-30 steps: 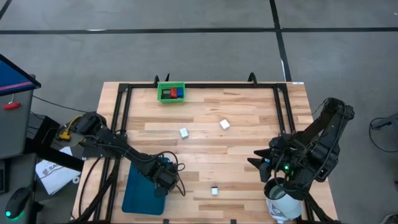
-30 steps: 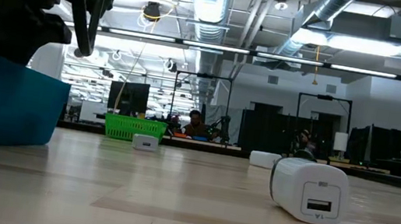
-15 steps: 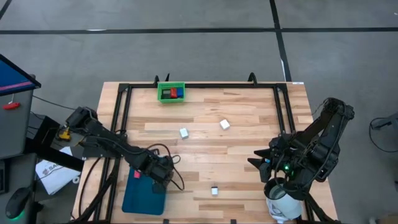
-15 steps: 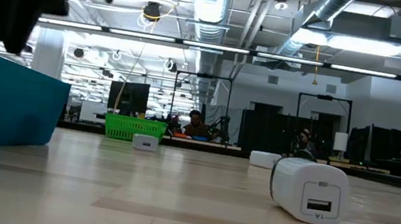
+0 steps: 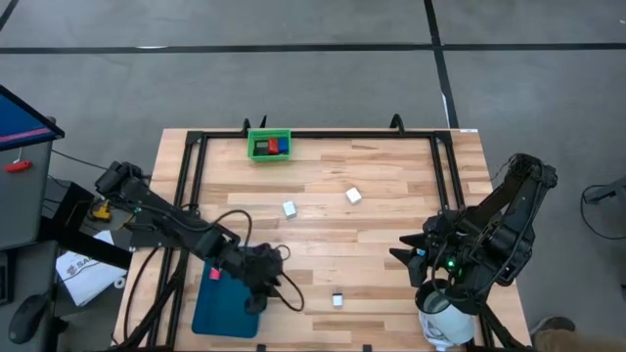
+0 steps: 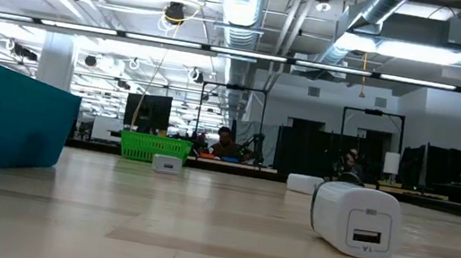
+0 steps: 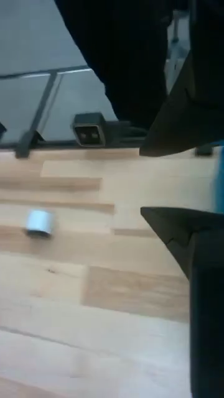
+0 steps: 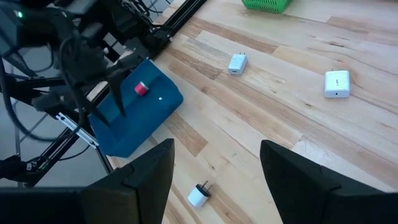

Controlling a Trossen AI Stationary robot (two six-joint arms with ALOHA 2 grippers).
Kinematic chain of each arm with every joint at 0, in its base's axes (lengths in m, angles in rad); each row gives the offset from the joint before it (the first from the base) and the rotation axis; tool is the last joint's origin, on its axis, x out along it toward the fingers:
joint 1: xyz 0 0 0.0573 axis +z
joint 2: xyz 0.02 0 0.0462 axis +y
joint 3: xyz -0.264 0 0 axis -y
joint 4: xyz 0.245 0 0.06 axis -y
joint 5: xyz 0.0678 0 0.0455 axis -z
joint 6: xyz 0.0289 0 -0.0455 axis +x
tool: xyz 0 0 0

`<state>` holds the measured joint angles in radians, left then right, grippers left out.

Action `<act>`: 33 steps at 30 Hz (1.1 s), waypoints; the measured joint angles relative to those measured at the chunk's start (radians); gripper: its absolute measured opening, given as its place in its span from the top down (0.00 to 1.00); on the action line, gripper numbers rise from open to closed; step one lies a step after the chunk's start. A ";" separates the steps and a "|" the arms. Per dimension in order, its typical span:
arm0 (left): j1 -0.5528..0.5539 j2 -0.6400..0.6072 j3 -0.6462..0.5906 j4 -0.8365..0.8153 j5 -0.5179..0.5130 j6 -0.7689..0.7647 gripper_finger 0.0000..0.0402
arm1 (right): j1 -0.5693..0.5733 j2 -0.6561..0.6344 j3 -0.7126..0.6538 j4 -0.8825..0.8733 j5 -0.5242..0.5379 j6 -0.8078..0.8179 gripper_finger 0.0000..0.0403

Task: Pick & Place Office items
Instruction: Put the white and black charger adapter into the blue bin

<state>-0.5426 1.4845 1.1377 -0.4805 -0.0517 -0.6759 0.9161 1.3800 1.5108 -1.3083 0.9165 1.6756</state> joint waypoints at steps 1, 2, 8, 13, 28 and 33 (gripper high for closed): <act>0.000 0.015 0.009 0.007 -0.006 0.025 0.63 | 0.000 0.000 0.000 0.000 0.000 0.000 0.43; 0.002 0.035 0.024 0.003 -0.010 0.046 0.61 | 0.000 0.000 0.000 0.001 0.000 0.000 0.43; 0.043 0.192 0.139 0.012 -0.005 0.139 0.49 | 0.015 0.000 0.000 0.005 0.000 0.000 0.43; 0.084 0.325 0.259 0.011 0.005 0.243 0.44 | 0.027 0.000 0.000 0.004 0.001 0.008 0.43; 0.105 0.570 0.417 0.088 -0.055 0.357 0.40 | 0.061 0.001 0.000 0.004 0.006 0.027 0.43; 0.105 0.605 0.418 0.184 -0.098 0.357 0.37 | 0.057 0.019 0.000 0.003 0.007 0.027 0.43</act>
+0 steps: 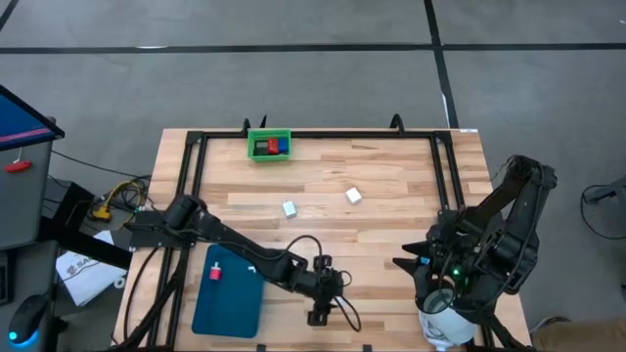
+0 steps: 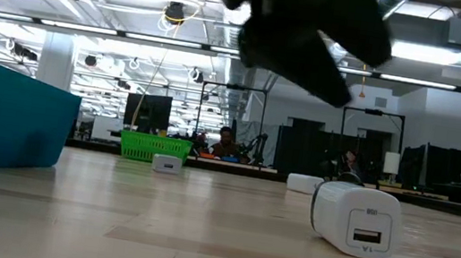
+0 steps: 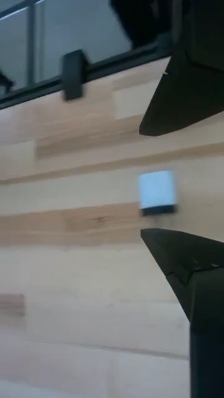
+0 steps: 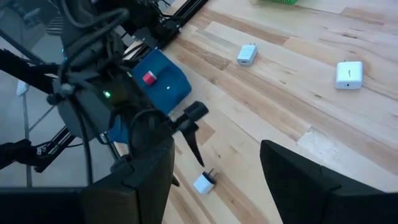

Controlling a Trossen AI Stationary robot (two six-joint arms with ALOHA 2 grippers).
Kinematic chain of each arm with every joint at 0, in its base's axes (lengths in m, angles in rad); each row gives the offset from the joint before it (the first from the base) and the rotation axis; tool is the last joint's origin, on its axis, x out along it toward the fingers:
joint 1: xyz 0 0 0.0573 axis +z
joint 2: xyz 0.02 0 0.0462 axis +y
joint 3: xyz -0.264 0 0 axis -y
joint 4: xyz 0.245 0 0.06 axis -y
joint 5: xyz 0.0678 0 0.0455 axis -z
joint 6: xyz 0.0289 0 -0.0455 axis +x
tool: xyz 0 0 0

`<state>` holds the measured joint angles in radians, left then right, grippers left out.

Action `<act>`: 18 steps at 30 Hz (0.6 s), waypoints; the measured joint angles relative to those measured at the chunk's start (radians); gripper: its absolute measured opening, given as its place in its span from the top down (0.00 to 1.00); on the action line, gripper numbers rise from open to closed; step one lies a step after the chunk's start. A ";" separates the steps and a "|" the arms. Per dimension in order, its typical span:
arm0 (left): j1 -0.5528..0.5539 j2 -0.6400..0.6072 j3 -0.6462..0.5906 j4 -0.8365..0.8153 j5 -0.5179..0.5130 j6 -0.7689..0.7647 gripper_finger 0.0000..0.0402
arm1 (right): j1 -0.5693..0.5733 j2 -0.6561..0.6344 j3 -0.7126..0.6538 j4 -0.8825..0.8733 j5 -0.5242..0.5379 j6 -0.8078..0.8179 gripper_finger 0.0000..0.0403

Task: Pick & Place Office items
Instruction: Put the white and black charger adapter into the blue bin

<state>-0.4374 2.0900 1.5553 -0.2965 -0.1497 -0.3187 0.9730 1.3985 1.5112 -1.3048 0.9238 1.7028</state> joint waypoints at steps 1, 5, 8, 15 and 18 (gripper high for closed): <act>0.000 0.007 0.000 0.014 -0.010 0.000 0.37 | 0.000 0.005 0.000 0.002 0.000 0.000 0.43; 0.000 0.035 0.000 0.034 -0.043 0.003 0.36 | -0.008 0.022 0.000 -0.001 -0.007 0.029 0.43; -0.004 0.056 0.000 0.046 -0.045 0.004 0.36 | -0.005 0.023 0.000 0.000 -0.007 0.044 0.43; -0.038 0.101 -0.001 0.090 -0.067 -0.006 0.36 | -0.005 0.023 0.000 0.003 -0.007 0.052 0.43; -0.053 0.103 -0.001 0.093 -0.115 -0.008 0.36 | -0.005 0.023 0.000 0.004 -0.007 0.052 0.43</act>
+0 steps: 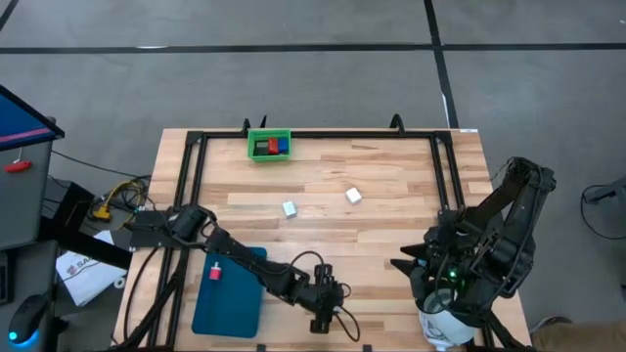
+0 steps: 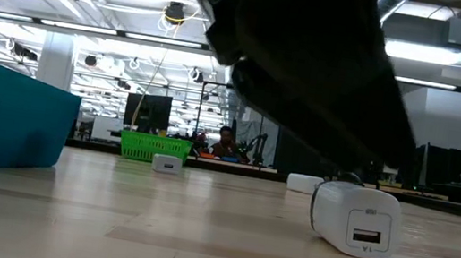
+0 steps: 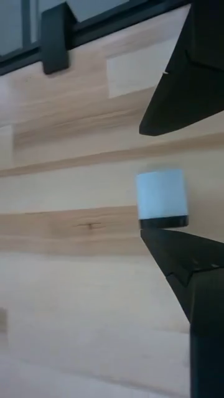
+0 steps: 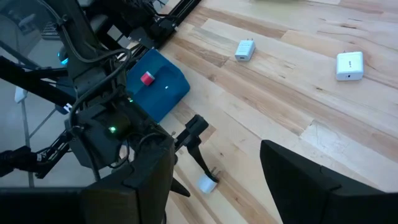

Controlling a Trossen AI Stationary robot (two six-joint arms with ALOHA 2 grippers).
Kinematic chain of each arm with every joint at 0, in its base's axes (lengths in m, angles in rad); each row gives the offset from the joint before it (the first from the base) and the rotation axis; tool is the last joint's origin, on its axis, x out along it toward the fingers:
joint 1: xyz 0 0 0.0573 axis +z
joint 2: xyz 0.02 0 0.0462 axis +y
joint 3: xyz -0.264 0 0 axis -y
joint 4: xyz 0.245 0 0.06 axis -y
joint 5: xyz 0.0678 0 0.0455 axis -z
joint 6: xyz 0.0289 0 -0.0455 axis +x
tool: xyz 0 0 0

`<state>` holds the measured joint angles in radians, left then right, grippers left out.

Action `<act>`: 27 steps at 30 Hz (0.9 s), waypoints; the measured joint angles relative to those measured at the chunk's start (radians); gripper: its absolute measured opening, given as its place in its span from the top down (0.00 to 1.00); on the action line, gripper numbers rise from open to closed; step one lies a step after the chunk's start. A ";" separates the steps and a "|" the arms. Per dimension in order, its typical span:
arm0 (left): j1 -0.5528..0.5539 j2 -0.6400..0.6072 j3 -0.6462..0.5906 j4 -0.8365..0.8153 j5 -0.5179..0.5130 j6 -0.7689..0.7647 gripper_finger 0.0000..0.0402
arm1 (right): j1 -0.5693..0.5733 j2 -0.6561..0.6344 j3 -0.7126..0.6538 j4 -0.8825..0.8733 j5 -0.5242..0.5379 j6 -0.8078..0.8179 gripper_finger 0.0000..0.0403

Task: Pick & Place Office items
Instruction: Put the white and black charger adapter into the blue bin

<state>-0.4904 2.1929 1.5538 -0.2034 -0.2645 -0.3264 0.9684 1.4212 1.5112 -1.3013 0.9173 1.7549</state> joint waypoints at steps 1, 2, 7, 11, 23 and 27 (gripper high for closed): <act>-0.003 0.000 0.000 0.003 -0.018 0.000 0.36 | 0.000 0.000 0.000 0.000 0.000 0.000 0.43; -0.004 0.000 0.000 0.004 -0.038 0.000 0.36 | 0.000 0.000 0.000 0.000 0.000 0.000 0.43; 0.000 0.000 0.000 0.004 -0.071 -0.011 0.36 | 0.000 0.000 0.000 0.000 0.000 0.000 0.43; 0.001 0.010 -0.003 0.005 -0.079 -0.023 0.36 | 0.000 0.000 0.000 0.000 0.000 0.000 0.43; -0.004 0.076 -0.001 0.028 -0.069 -0.080 0.38 | 0.000 0.000 0.000 -0.003 -0.016 0.000 0.43; 0.002 0.074 -0.001 0.039 -0.067 -0.082 0.46 | 0.000 0.000 0.000 -0.004 -0.019 0.000 0.43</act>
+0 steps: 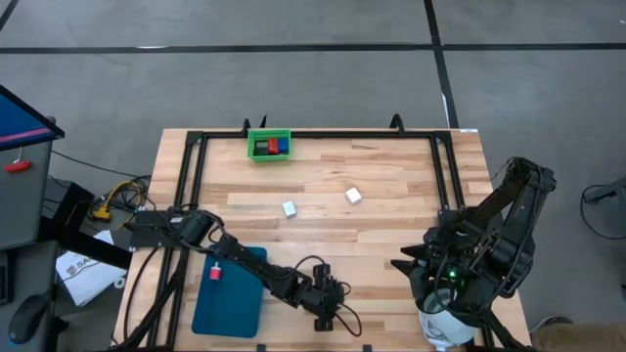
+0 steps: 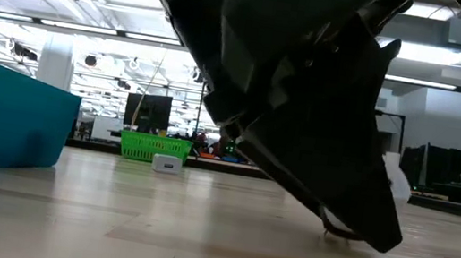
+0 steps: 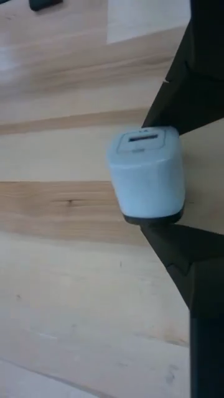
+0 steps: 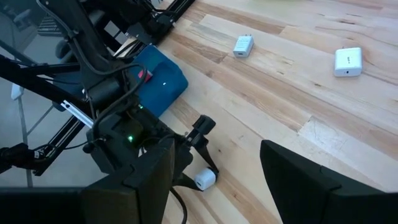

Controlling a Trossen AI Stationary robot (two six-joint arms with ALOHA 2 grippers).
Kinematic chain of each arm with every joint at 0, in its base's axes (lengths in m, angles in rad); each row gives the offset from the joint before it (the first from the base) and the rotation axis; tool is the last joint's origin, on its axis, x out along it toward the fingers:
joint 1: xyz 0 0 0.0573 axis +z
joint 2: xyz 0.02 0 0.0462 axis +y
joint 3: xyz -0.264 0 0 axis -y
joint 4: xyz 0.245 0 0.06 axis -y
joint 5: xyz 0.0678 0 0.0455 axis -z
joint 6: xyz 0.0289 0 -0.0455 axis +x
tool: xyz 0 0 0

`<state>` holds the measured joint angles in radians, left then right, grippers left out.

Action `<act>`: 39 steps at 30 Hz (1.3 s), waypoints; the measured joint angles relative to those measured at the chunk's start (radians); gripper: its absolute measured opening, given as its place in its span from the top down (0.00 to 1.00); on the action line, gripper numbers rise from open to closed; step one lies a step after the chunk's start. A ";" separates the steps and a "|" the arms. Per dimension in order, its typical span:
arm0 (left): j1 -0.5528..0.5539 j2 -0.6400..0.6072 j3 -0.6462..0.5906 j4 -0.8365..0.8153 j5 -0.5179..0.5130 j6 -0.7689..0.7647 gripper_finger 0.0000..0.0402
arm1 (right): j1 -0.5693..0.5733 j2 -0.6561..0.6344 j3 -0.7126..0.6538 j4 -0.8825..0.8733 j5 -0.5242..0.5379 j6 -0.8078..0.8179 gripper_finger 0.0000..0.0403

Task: Pick & Place Office items
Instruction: Put the white and black charger adapter into the blue bin

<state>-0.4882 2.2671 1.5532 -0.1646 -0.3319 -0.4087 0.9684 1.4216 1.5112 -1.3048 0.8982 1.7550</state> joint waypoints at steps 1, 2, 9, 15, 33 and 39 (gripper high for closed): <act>0.002 -0.001 0.000 0.003 0.008 -0.006 0.48 | 0.000 0.000 0.000 0.000 0.000 0.000 0.43; 0.004 -0.001 0.000 0.004 0.011 -0.017 0.51 | 0.000 0.000 0.000 0.000 0.000 0.000 0.43; 0.013 -0.002 0.000 0.015 0.030 -0.069 0.73 | 0.000 0.000 0.000 0.000 -0.002 0.000 0.43; 0.012 -0.002 0.000 0.018 0.054 -0.098 0.97 | 0.000 0.000 0.000 0.000 -0.003 0.000 0.43; 0.034 -0.057 0.000 0.161 0.092 0.108 0.44 | 0.000 0.000 0.000 0.005 -0.007 -0.001 0.43; 0.083 -0.057 0.000 0.187 0.105 0.158 0.38 | 0.000 0.000 0.000 0.004 -0.007 0.000 0.43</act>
<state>-0.4054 2.2097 1.5532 0.0224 -0.2268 -0.2505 0.9684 1.4216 1.5108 -1.3006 0.8909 1.7546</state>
